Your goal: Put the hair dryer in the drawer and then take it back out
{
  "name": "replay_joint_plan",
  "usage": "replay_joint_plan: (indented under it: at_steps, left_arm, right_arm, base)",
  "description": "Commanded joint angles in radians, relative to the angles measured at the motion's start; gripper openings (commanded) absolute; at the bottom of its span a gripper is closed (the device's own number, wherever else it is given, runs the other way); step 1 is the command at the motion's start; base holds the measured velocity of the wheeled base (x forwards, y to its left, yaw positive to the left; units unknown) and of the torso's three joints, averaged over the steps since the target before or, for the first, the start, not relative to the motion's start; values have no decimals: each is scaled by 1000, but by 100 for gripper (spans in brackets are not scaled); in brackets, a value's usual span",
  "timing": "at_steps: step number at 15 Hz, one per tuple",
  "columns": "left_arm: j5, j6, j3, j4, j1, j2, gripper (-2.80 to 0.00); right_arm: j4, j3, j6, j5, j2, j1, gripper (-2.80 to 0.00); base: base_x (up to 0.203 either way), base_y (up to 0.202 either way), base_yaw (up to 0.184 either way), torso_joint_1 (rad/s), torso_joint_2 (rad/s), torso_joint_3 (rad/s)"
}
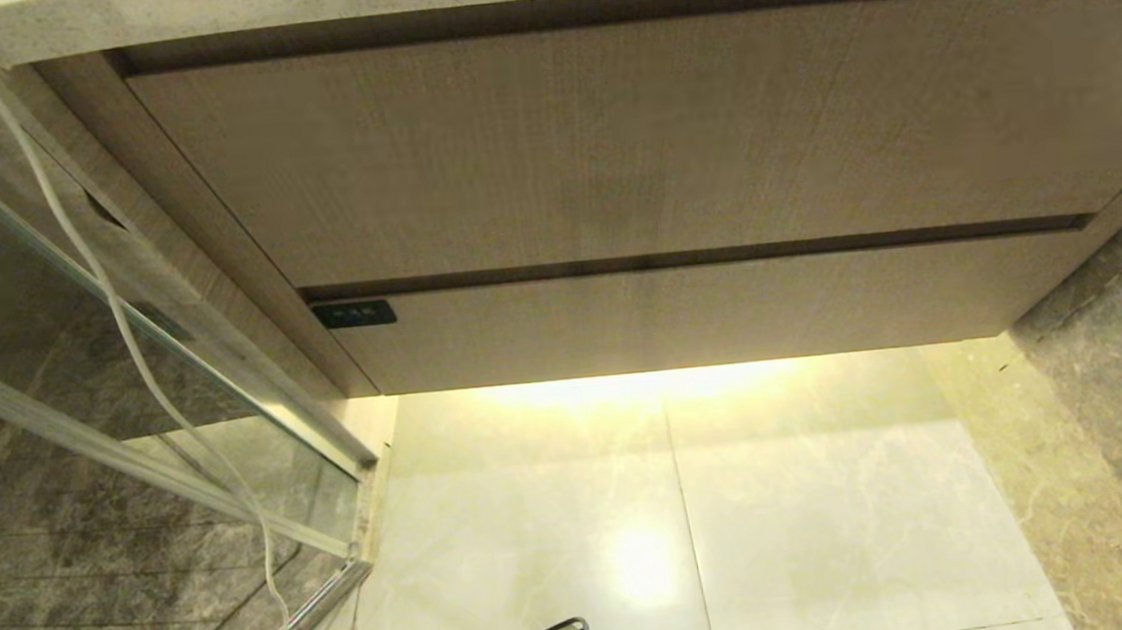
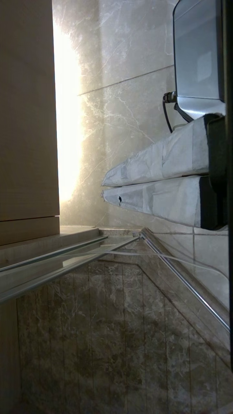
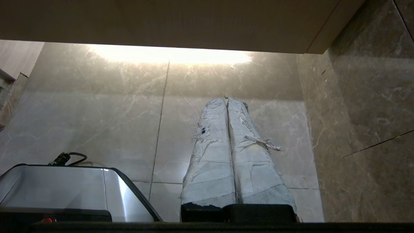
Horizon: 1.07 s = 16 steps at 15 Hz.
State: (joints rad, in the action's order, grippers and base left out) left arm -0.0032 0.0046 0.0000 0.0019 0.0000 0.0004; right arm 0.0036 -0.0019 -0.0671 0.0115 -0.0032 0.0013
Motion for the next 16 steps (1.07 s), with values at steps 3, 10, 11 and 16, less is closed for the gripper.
replay_joint_plan:
  at_steps: [3, 10, 11, 16]
  left_arm:
    - [0, 0, 0, 0, 0, 0, -280]
    - [0, 0, 2, 1, 0, 1, -280]
    - [0, 0, 2, 1, 0, 1, -280]
    - [0, 0, 2, 1, 0, 1, -280]
  right_arm:
    - [4, 3, 12, -2, 2, 0, -280]
    - [0, 2, -2, 7, 2, 0, -280]
    - [4, 2, -1, 5, 2, 0, -280]
    - [1, 3, 33, -3, 2, -1, -280]
  base:
    - [0, 0, 0, 0, 0, 0]
    - [0, 0, 0, 0, 0, 0]
    - [0, 0, 0, 0, 0, 0]
    - [0, 0, 0, 0, 0, 0]
